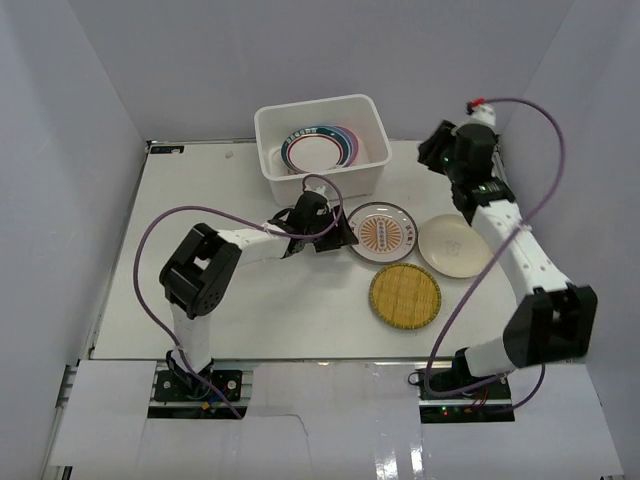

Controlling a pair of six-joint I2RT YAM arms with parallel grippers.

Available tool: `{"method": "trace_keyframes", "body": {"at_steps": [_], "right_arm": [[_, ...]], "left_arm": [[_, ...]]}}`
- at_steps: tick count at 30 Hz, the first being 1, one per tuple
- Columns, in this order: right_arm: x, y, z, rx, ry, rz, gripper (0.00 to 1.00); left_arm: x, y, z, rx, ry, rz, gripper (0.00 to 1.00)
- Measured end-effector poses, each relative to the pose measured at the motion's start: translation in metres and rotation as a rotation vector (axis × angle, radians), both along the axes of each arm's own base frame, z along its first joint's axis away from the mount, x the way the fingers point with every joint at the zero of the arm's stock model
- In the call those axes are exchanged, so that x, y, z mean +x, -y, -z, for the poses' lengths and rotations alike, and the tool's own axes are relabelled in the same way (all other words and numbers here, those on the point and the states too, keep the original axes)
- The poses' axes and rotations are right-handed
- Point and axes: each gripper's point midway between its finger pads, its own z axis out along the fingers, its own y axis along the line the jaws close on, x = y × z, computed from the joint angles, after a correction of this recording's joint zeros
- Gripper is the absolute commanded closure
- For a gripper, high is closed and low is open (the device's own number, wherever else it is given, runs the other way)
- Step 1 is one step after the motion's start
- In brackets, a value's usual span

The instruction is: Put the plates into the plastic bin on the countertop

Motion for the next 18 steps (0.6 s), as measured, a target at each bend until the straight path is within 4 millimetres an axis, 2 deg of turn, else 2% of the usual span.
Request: {"method": "trace_keyframes", "body": {"at_steps": [1, 2, 4, 5, 6, 7, 8, 9, 11, 14, 18], "right_arm": [[-0.013, 0.025, 0.001, 0.02, 0.013, 0.055, 0.65], [-0.03, 0.054, 0.01, 0.045, 0.014, 0.123, 0.71], [-0.065, 0.113, 0.049, 0.089, -0.028, 0.277, 0.7], [-0.082, 0.141, 0.071, 0.119, -0.055, 0.366, 0.59], [-0.099, 0.162, 0.094, 0.148, -0.092, 0.439, 0.53], [-0.118, 0.179, 0.118, 0.172, -0.126, 0.505, 0.36], [-0.138, 0.191, 0.141, 0.194, -0.167, 0.569, 0.29], [-0.149, 0.198, 0.154, 0.198, -0.186, 0.605, 0.26], [-0.17, 0.204, 0.174, 0.209, -0.21, 0.656, 0.2], [-0.184, 0.212, 0.191, 0.211, -0.237, 0.7, 0.21], [-0.193, 0.221, 0.217, 0.212, -0.316, 0.743, 0.24]], "left_arm": [[0.003, 0.001, 0.011, 0.009, -0.013, -0.009, 0.38], [0.006, 0.003, 0.019, 0.015, -0.024, -0.016, 0.42], [0.013, 0.008, 0.033, 0.008, -0.042, -0.026, 0.51], [0.018, 0.01, 0.033, 0.006, -0.034, -0.031, 0.61], [0.021, 0.012, 0.034, 0.002, -0.03, -0.039, 0.69], [0.024, 0.012, 0.036, 0.006, -0.027, -0.047, 0.85], [0.025, 0.012, 0.039, 0.003, -0.033, -0.055, 0.93], [0.027, 0.013, 0.036, -0.013, -0.031, -0.069, 1.0], [0.033, 0.018, 0.021, -0.057, -0.001, -0.072, 1.0], [0.028, 0.012, 0.013, -0.044, 0.018, -0.08, 1.0], [0.009, 0.001, 0.003, -0.017, 0.022, -0.066, 1.0]]}}
